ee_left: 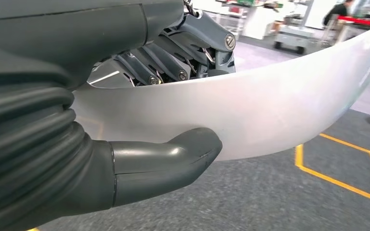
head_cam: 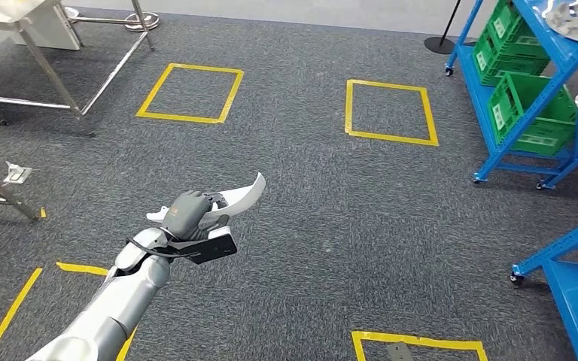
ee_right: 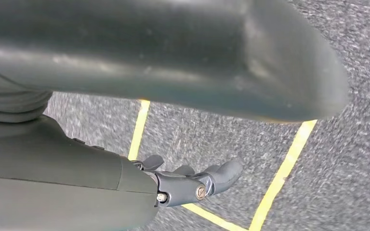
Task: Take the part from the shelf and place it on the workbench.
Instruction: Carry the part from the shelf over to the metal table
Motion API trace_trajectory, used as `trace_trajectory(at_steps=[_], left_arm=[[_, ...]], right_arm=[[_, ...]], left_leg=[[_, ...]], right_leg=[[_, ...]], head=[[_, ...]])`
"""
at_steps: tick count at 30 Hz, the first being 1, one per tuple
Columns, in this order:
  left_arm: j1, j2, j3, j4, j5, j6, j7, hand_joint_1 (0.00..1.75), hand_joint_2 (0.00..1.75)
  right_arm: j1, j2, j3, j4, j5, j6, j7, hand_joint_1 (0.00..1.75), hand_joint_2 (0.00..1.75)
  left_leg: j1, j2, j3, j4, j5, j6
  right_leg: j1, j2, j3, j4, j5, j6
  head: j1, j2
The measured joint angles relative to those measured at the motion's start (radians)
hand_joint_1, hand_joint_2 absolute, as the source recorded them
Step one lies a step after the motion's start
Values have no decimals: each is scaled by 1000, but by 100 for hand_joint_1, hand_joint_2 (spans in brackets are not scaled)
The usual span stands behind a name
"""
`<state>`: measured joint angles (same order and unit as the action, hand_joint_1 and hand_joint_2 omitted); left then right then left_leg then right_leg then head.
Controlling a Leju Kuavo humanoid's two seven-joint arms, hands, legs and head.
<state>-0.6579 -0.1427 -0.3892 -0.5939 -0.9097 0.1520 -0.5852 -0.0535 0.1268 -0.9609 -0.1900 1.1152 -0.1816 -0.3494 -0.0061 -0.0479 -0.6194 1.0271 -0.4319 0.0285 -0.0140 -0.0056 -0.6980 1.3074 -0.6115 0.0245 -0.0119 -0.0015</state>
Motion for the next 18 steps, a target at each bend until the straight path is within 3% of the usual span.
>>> trace_trajectory(at_steps=[1,2,4,6,8,9,11,13,15,16,18], left_arm=[[9,0,4,-8,0,1,0,171,175],[17,0,9,-18,0,2,1,171,175],[27,0,16,-36,0,2,0,171,175],[30,-1,17,-49,-2,4,-3,171,175],[34,0,19,-59,-4,5,-8,171,175],[35,0,21,-62,-6,5,-10,171,175],[32,0,23,-68,-10,5,-13,171,175],[29,-2,23,-75,-15,5,-14,171,175],[28,-3,23,-80,-18,4,-13,171,175],[28,-2,24,-85,-20,3,-13,171,175],[27,3,27,-102,-23,-4,-12,171,175]], right_arm=[[0,-2,0,0,5,0,1,0,0],[1,-3,0,0,8,-1,4,0,0],[1,-6,0,0,11,-3,11,0,0],[1,-7,0,0,12,-5,17,0,0],[1,-7,0,0,10,-8,19,0,0],[0,-6,0,0,9,-9,19,0,0],[0,-5,0,0,8,-12,19,0,0],[3,-5,0,-1,13,-15,17,0,0],[4,-6,0,-1,20,-15,14,0,0],[3,-6,0,-1,23,-15,13,0,0],[1,-5,0,-1,29,-16,8,0,0]], left_leg=[[0,-14,0,2,0,-1],[1,-27,-1,5,0,-2],[3,-54,-6,13,-1,-11],[5,-80,-15,16,3,-25],[8,-106,-23,10,10,-41],[8,-103,-27,11,10,-46],[5,-49,-52,56,-20,-54],[5,17,-105,176,-85,-62],[10,36,-148,276,-120,-69],[11,40,-146,278,-111,-70],[12,60,-87,174,-53,-68]], right_leg=[[-1,2,3,-14,21,0],[-2,8,24,-64,55,0],[-9,53,83,-193,107,0],[-10,85,111,-255,117,-3],[-8,67,114,-260,118,-14],[-8,53,117,-263,121,-21],[-11,26,120,-271,127,-35],[-7,-3,120,-273,128,-43],[-5,-34,120,-273,126,-46],[-5,-47,121,-273,125,-46],[-5,-73,125,-272,122,-42]], head=[[0,0],[0,0],[0,0],[0,0],[0,0],[0,0],[-4,0],[-9,0],[-10,0],[-10,0],[-10,0]])
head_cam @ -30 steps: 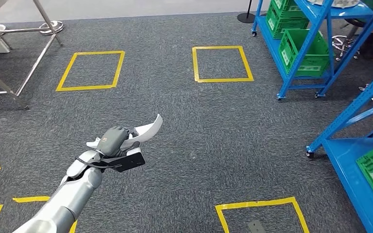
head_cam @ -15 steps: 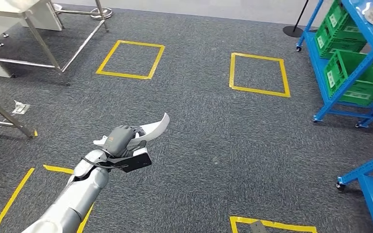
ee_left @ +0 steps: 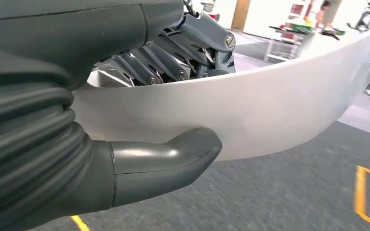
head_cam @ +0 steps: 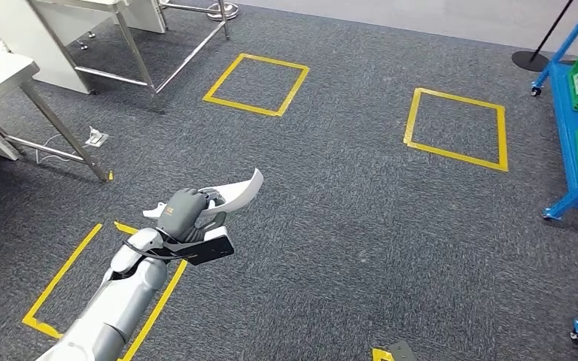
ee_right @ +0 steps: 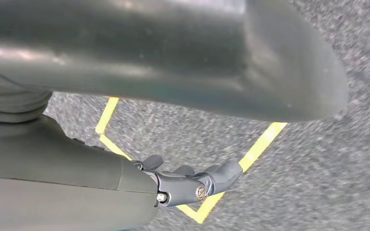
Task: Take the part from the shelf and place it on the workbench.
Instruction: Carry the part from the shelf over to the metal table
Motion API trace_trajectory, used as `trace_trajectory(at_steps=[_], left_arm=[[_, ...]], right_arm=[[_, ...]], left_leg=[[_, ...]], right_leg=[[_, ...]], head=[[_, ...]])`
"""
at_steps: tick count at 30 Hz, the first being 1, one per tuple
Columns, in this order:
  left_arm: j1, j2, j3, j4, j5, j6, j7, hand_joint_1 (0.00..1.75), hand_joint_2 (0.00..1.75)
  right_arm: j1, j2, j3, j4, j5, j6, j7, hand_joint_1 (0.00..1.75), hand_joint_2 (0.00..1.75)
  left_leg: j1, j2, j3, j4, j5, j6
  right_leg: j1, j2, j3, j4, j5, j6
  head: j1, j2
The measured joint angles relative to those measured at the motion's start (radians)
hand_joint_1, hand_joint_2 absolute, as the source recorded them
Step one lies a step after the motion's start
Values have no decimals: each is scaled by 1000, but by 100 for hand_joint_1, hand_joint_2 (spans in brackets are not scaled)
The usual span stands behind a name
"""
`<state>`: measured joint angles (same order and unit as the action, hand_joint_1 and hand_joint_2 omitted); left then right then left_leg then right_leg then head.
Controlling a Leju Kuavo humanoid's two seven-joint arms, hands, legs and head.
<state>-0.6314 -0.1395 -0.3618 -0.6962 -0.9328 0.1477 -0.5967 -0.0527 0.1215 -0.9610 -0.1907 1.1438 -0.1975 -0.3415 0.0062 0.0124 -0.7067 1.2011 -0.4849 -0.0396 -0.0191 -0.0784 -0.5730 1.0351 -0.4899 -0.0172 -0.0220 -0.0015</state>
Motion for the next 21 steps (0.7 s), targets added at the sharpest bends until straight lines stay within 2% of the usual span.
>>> trace_trajectory(at_steps=[2,3,4,6,7,8,10,11,12,13,14,15,17,18,19,21], left_arm=[[-5,4,5,-20,-2,-7,1,171,175],[-9,5,6,-27,-5,-9,2,171,175],[-13,6,7,-31,-8,-10,2,171,175],[-19,10,7,-34,-17,-12,3,171,175],[-24,12,7,-34,-21,-11,2,171,175],[-31,11,7,-34,-24,-11,1,171,175],[-46,3,7,-31,-29,-10,-4,171,175],[-52,-2,7,-29,-35,-13,-6,171,175],[-57,-7,7,-26,-41,-17,-7,171,175],[-63,-12,6,-22,-47,-21,-7,171,175],[-71,-16,6,-18,-54,-26,-6,171,175],[-80,-20,4,-15,-59,-31,-6,171,175],[-105,-30,-2,-9,-70,-45,-5,171,175],[-118,-34,-7,-7,-76,-53,-5,171,175],[-130,-38,-13,-4,-83,-62,-5,171,175],[-149,-41,-26,2,-95,-79,-4,171,175]], right_arm=[[-1,0,0,0,4,-1,-7,0,0],[-1,0,0,0,6,-1,-9,0,0],[-2,0,0,0,7,-2,-10,0,0],[-5,0,0,0,8,-3,-10,0,0],[-7,-1,0,0,8,-3,-9,0,0],[-8,-1,0,0,8,-2,-9,0,0],[-7,-1,0,0,6,-2,-8,0,0],[-5,-2,0,0,4,-1,-6,0,0],[-4,-2,0,0,2,-1,-5,0,0],[-3,-2,0,0,0,-1,-4,0,0],[-2,-2,0,0,-1,-1,-5,0,0],[-2,-2,0,0,-2,-1,-5,0,0],[-3,-3,-2,0,-3,-1,-6,0,0],[-3,-3,-3,0,-4,-1,-6,0,0],[-3,-3,-5,0,-4,-1,-7,0,0],[-6,-3,-8,0,-5,0,-10,0,0]], left_leg=[[-8,51,66,-123,37,13],[-12,66,82,-153,43,22],[-16,68,84,-162,40,30],[-14,39,83,-166,45,43],[-11,25,84,-170,48,49],[-7,13,85,-174,52,55],[-3,-14,86,-177,55,63],[-4,-29,86,-176,56,65],[-4,-45,85,-175,56,66],[-4,-60,85,-173,56,66],[-4,-76,85,-171,56,66],[-3,-90,85,-168,56,64],[-3,-119,81,-162,55,57],[-3,-131,77,-161,56,50],[-2,-143,73,-161,58,43],[0,-162,65,-165,65,28]], right_leg=[[5,-23,6,1,-6,9],[7,-34,8,1,-8,14],[10,-45,11,0,-10,19],[10,-61,16,-2,-14,31],[8,-47,15,6,-22,37],[5,-20,6,30,-38,42],[1,47,-46,139,-93,49],[1,64,-81,207,-117,51],[1,71,-110,257,-127,51],[2,75,-125,274,-118,51],[2,78,-122,252,-91,50],[0,86,-101,195,-52,49],[-5,128,-47,66,0,45],[-6,144,-30,26,10,43],[-5,152,-24,10,9,41],[-3,132,-21,4,12,31]], head=[[0,0],[1,0],[1,0],[1,0],[2,0],[3,0],[7,0],[8,0],[9,0],[9,0],[9,0],[10,0],[10,0],[9,0],[9,0],[9,0]])
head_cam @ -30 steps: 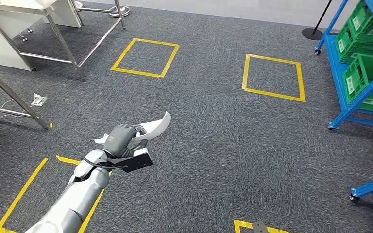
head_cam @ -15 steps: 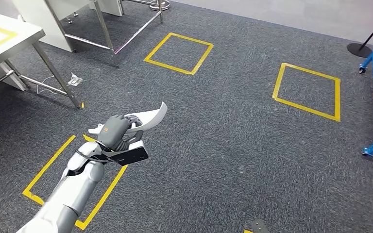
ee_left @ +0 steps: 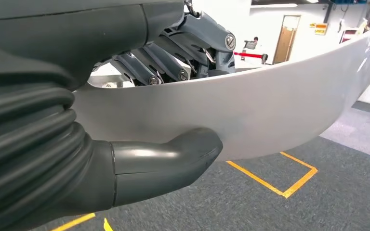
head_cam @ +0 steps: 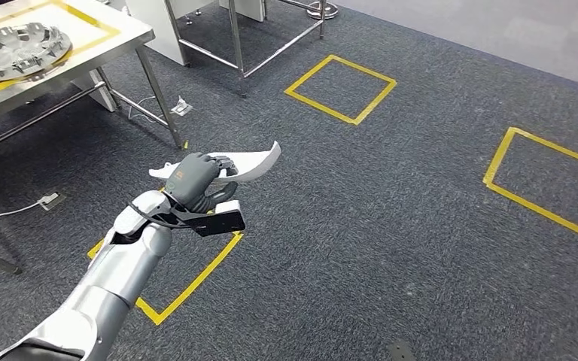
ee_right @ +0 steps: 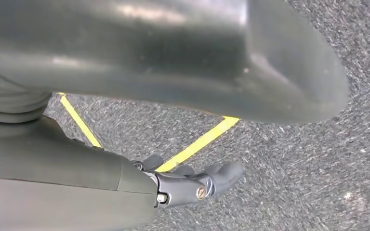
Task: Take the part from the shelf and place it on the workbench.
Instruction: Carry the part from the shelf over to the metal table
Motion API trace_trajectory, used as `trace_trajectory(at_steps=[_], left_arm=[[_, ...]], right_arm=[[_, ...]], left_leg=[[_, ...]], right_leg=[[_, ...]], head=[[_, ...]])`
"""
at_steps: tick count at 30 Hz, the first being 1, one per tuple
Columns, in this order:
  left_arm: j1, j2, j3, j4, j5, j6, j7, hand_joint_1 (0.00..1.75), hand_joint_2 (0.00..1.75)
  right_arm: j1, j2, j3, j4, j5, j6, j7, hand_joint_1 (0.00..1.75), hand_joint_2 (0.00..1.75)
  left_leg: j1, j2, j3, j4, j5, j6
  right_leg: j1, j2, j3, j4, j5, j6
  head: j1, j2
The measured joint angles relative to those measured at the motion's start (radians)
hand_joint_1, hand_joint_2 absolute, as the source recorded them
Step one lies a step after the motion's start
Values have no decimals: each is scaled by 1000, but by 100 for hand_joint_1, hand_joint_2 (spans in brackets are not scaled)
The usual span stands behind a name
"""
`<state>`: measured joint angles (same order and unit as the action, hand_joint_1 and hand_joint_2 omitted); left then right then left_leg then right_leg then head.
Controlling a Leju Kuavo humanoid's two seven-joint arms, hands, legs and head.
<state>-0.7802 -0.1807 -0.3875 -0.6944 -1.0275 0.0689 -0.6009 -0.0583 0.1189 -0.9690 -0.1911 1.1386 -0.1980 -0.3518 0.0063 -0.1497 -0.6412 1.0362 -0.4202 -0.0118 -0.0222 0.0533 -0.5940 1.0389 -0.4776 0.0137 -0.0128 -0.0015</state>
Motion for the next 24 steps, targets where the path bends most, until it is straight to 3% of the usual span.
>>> trace_trajectory(at_steps=[1,2,4,5,7,8,9,11,13,15,16,18,20,21,22,23,24], left_arm=[[-9,-1,-6,2,-6,-8,0,171,175],[-22,-2,-14,5,-11,-18,1,171,175],[-51,-7,-33,8,-19,-41,2,171,175],[-65,-10,-44,8,-21,-54,3,171,175],[-86,-12,-62,9,-22,-75,6,171,175],[-94,-12,-70,9,-22,-83,7,171,175],[-104,-12,-76,8,-22,-90,8,171,175],[-128,-11,-85,7,-19,-106,5,171,175],[-149,-12,-94,5,-13,-121,-2,171,175],[-159,-9,-102,4,-9,-135,-7,171,175],[-162,-6,-105,3,-8,-140,-7,171,175],[-170,-2,-112,0,-5,-147,-8,171,175],[-177,-2,-122,0,3,-153,-8,171,175],[-178,-2,-128,0,8,-157,-9,171,175],[-177,-1,-133,0,14,-162,-9,171,175],[-177,2,-138,0,21,-167,-9,171,175],[-177,5,-141,-1,26,-171,-9,171,175]], right_arm=[[-1,0,-1,0,-1,0,-2,0,0],[-2,0,-3,0,-2,0,-4,0,0],[1,-1,-7,0,-2,0,-8,0,0],[3,-2,-9,0,-2,0,-10,0,0],[4,-3,-12,0,-1,0,-14,0,0],[3,-3,-14,0,-1,0,-16,0,0],[3,-3,-15,0,0,0,-17,0,0],[3,-3,-16,0,1,1,-18,0,0],[3,-3,-17,0,1,1,-18,0,0],[1,-3,-17,0,2,2,-18,0,0],[0,-3,-17,0,3,3,-18,0,0],[-2,-3,-17,0,4,4,-19,0,0],[1,-2,-17,0,5,4,-20,0,0],[3,-3,-17,0,6,4,-20,0,0],[5,-3,-17,0,7,5,-20,0,0],[6,-3,-17,0,9,5,-20,0,0],[6,-3,-17,0,10,6,-20,0,0]], left_leg=[[-1,11,-5,4,-3,-6],[-3,36,-16,24,-16,-10],[-5,107,-63,125,-75,-17],[-4,127,-93,194,-108,-20],[0,141,-127,277,-131,-24],[2,144,-119,266,-116,-25],[2,152,-91,219,-88,-24],[-5,196,-18,83,-36,-14],[-14,227,17,11,-22,2],[-16,208,16,4,-21,15],[-14,195,17,1,-18,21],[-7,169,19,-7,-12,33],[-4,143,18,-7,-10,39],[-4,128,17,-6,-9,41],[-4,112,16,-5,-9,41],[-4,96,15,-3,-9,40],[-3,82,15,0,-9,39]], right_leg=[[-1,-11,2,-3,3,-7],[-2,-23,4,-7,7,-14],[-1,-51,5,-10,9,-25],[0,-66,5,-10,8,-28],[1,-95,6,-10,6,-29],[1,-107,7,-10,5,-29],[1,-120,9,-9,4,-27],[5,-143,13,-7,-2,-19],[11,-165,15,-5,-6,-9],[14,-190,21,-8,-8,1],[12,-187,23,-5,-12,6],[7,-138,6,40,-45,16],[4,-77,-50,157,-101,21],[4,-65,-81,217,-121,23],[5,-59,-103,254,-125,23],[5,-57,-109,256,-111,22],[3,-54,-95,218,-81,21]], head=[[-1,0],[-4,0],[-12,0],[-15,0],[-15,0],[-16,0],[-16,0],[-16,0],[-13,0],[-9,0],[-9,0],[-5,0],[0,0],[2,0],[3,0],[4,0],[4,0]])
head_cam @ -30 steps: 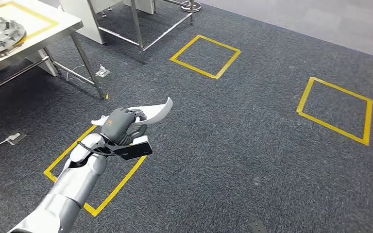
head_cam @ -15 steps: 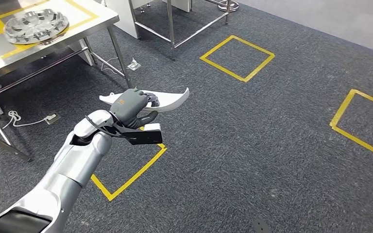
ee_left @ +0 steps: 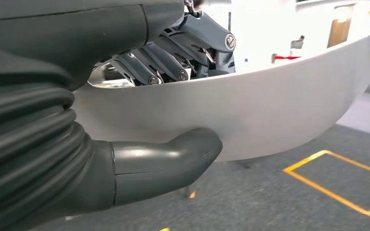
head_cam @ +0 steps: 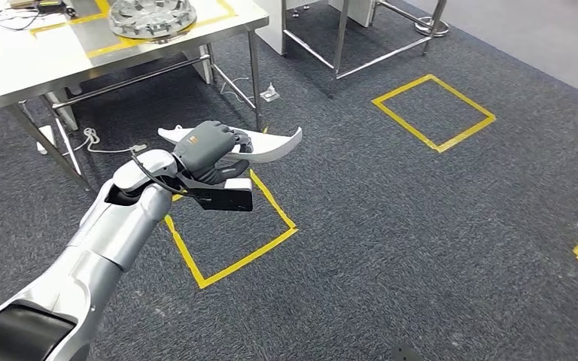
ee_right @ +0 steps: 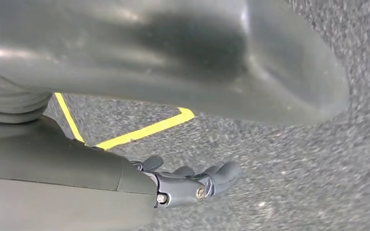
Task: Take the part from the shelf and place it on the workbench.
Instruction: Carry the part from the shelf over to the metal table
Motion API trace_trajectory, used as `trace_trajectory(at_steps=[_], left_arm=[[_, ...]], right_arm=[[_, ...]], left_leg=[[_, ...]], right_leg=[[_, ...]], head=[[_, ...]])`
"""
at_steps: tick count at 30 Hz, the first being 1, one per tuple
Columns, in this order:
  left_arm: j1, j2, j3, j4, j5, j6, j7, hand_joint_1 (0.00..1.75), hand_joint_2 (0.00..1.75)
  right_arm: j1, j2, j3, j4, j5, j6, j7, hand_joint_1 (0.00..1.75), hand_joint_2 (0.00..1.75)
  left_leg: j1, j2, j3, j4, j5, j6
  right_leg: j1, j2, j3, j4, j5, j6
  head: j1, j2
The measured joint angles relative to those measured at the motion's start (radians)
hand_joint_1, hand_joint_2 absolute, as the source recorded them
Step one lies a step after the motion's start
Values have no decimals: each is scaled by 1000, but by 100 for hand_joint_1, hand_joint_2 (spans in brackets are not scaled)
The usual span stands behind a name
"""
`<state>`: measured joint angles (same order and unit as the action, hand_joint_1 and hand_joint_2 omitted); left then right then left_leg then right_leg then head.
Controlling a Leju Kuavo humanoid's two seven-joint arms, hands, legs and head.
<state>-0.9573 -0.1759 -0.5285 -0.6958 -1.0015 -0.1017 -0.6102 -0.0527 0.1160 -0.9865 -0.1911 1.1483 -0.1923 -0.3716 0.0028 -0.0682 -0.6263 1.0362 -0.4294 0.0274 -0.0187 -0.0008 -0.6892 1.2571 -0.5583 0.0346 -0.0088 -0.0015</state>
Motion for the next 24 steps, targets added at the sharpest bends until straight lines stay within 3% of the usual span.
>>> trace_trajectory(at_steps=[2,4,5,7,9,11,13,14,16,18,19,20,22,23,24], left_arm=[[-2,7,-5,-6,13,-4,1,171,175],[-6,13,-12,-15,28,-9,3,171,175],[-7,17,-16,-18,36,-12,5,171,175],[-8,29,-20,-21,47,-20,9,171,175],[-8,41,-21,-22,56,-23,14,171,175],[-8,48,-22,-23,68,-24,18,171,175],[-5,55,-26,-22,78,-24,20,171,175],[-3,59,-28,-21,83,-23,20,171,175],[-3,68,-31,-21,96,-13,21,171,175],[-3,75,-31,-23,108,5,20,171,175],[-4,78,-31,-24,113,15,19,171,175],[-4,80,-31,-24,117,24,19,171,175],[-4,83,-31,-21,119,37,16,171,175],[-5,84,-31,-19,120,41,15,171,175],[-7,84,-31,-17,120,43,14,171,175]], right_arm=[[-1,0,0,0,1,1,0,0,0],[-1,0,0,0,1,2,0,0,0],[-2,0,0,0,1,2,1,0,0],[-3,1,0,0,2,3,1,0,0],[-5,2,0,0,3,4,1,0,0],[-2,3,-1,0,5,4,0,0,0],[0,3,-1,0,8,5,0,0,0],[-1,3,-1,0,10,5,0,0,0],[-3,3,-1,0,13,5,-1,0,0],[-4,4,-1,0,13,5,-3,0,0],[-4,5,-1,0,12,5,-3,0,0],[-5,5,-1,0,12,5,-2,0,0],[-7,5,-1,0,10,4,3,0,0],[-10,5,-2,0,8,4,8,0,0],[-12,5,-2,0,8,4,13,0,0]], left_leg=[[0,-28,-4,6,0,-8],[1,-54,-13,9,3,-22],[3,-66,-17,8,7,-31],[6,-76,-23,4,13,-45],[3,-24,-43,40,-11,-56],[1,42,-96,154,-73,-63],[3,59,-146,264,-114,-68],[4,61,-148,274,-109,-68],[3,77,-95,184,-57,-63],[-7,127,-24,53,-17,-47],[-12,143,-4,16,-10,-37],[-16,147,1,2,-11,-29],[-14,119,1,-3,-6,-16],[-11,109,2,-7,-3,-11],[-7,100,4,-11,0,-5]], right_leg=[[-5,34,58,-131,60,-2],[-7,68,94,-208,77,-6],[-5,72,97,-213,73,-9],[-5,48,99,-217,79,-23],[-6,24,103,-225,85,-39],[-4,-2,104,-228,85,-48],[-2,-31,104,-228,84,-50],[-2,-45,104,-228,83,-51],[0,-72,107,-227,80,-49],[5,-95,112,-225,75,-43],[7,-106,114,-225,72,-39],[10,-118,116,-225,70,-34],[12,-138,120,-228,67,-24],[10,-127,120,-222,60,-18],[7,-102,111,-201,45,-13]], head=[[0,0],[0,0],[0,0],[0,0],[-6,0],[-12,0],[-13,0],[-13,0],[-13,0],[-13,0],[-13,0],[-12,0],[-12,0],[-12,0],[-11,0]])
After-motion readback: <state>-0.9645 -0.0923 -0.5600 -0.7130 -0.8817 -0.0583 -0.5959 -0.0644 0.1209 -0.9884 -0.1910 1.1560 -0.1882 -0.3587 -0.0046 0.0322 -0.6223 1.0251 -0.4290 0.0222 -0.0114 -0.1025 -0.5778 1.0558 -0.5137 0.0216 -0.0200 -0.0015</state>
